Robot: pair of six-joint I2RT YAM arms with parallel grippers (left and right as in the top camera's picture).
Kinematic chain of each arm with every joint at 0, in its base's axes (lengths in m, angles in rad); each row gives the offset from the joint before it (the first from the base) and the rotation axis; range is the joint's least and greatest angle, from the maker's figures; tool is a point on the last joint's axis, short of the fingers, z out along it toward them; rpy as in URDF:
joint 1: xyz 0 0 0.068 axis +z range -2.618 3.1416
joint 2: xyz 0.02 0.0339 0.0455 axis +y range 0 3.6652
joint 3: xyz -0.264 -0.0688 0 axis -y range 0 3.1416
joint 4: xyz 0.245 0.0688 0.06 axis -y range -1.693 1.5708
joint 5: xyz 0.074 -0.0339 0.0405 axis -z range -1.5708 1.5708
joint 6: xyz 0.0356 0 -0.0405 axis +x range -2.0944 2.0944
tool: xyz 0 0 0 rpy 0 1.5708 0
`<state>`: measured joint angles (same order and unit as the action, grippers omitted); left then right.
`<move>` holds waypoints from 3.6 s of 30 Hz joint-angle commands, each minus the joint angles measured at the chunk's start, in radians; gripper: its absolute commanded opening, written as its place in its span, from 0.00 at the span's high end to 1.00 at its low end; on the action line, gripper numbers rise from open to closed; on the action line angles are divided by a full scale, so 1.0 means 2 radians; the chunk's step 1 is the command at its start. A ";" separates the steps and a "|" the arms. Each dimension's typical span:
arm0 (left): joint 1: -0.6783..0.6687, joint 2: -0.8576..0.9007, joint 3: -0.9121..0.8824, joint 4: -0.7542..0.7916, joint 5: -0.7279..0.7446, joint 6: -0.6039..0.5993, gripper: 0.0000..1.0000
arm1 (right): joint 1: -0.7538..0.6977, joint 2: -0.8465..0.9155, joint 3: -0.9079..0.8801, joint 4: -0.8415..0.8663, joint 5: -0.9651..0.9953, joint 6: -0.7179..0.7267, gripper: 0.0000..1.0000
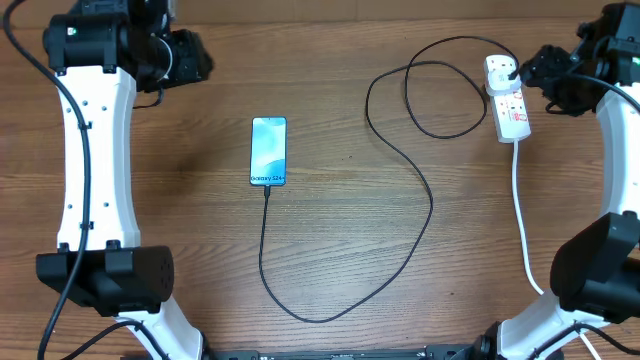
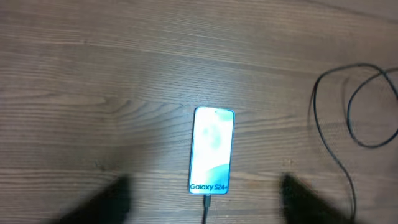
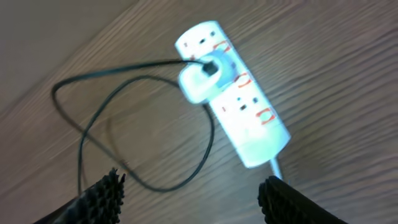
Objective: Plug charger to phone and switch on socket
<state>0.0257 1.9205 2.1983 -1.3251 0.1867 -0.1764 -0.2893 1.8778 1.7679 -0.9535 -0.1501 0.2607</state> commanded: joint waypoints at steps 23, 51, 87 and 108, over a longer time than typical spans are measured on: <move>-0.002 -0.012 0.007 -0.002 -0.007 0.014 0.00 | -0.046 0.134 0.006 0.094 0.033 0.011 0.15; -0.002 -0.012 0.007 -0.002 -0.007 0.014 0.00 | -0.046 0.203 0.006 0.162 0.045 -0.017 0.15; -0.002 -0.012 0.007 -0.002 -0.007 0.014 0.00 | -0.045 0.213 0.006 0.174 0.009 -0.027 0.16; -0.002 -0.012 0.007 -0.002 -0.007 0.014 0.00 | -0.045 0.214 -0.007 0.183 0.009 -0.027 0.16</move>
<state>0.0238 1.9205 2.1983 -1.3251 0.1818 -0.1726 -0.3798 2.2967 1.7649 -0.5949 -0.1246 0.2123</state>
